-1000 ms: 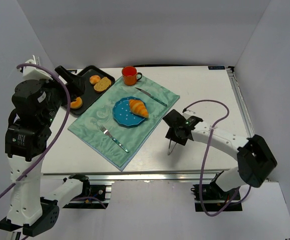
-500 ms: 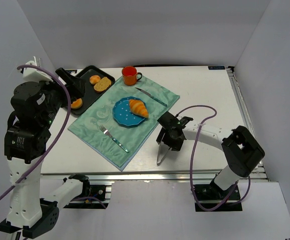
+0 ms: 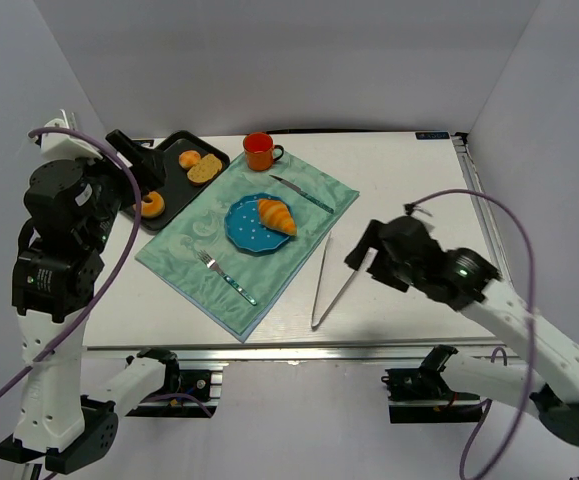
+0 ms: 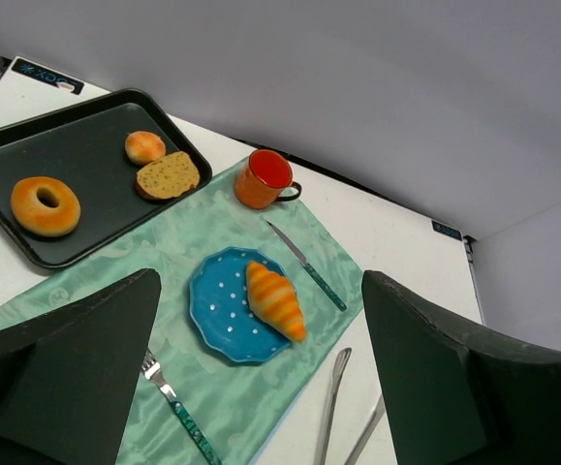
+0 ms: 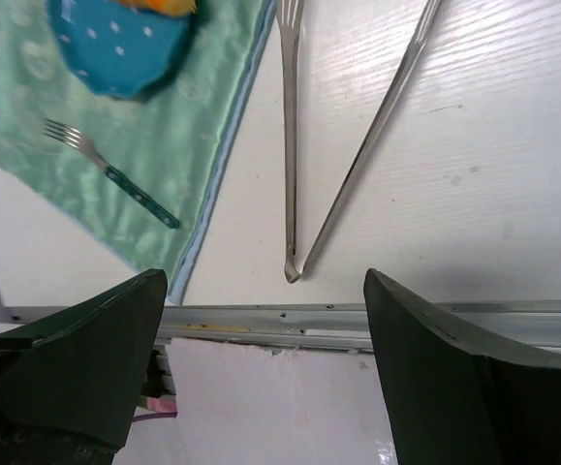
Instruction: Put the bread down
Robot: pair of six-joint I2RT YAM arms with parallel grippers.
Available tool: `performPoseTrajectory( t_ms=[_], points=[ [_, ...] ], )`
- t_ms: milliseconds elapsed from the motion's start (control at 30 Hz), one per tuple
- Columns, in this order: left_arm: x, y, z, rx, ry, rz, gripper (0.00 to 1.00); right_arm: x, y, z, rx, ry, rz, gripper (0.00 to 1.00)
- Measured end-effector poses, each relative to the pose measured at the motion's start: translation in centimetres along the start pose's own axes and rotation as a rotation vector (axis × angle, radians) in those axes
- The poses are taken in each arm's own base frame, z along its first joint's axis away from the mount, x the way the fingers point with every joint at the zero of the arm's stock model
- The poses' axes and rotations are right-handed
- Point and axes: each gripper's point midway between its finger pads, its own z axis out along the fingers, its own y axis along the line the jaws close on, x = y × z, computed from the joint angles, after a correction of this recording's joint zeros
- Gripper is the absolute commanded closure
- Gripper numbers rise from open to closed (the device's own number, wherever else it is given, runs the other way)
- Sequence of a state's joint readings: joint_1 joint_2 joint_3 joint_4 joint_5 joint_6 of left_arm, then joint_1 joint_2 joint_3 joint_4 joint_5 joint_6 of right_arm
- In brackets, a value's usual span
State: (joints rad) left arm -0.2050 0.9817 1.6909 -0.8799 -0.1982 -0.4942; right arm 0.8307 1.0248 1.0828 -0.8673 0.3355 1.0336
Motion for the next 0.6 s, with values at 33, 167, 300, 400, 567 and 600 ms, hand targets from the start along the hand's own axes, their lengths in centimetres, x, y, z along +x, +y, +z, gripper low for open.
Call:
performPoseTrajectory(
  t_ms=[33, 167, 300, 400, 567, 600],
  points=[
    [0.0, 0.1, 0.1, -0.005, -0.004, -0.001, 0.04, -0.5, -0.4, -1.4, -0.022, -0.028, 0.008, 0.11],
    [0.6, 0.6, 0.7, -0.024, -0.002, -0.012, 0.04, -1.3, -2.3, -5.2, -0.070, -0.097, 0.033, 0.11],
    [2.0, 0.9, 1.8, -0.036, 0.026, -0.029, 0.04, -1.3, -3.6, -6.7, -0.080, -0.117, 0.033, 0.11],
    [3.0, 0.8, 2.8, -0.035, 0.055, -0.040, 0.04, -1.0, -3.8, -6.2, -0.055, -0.102, 0.003, 0.11],
    [3.5, 0.4, 3.8, -0.019, 0.069, -0.052, 0.04, -0.7, -4.0, -5.3, -0.018, -0.077, -0.032, 0.11],
    [3.5, 0.3, 3.9, -0.015, 0.069, -0.054, 0.04, -0.6, -4.0, -5.2, -0.016, -0.076, -0.037, 0.11]
  ],
)
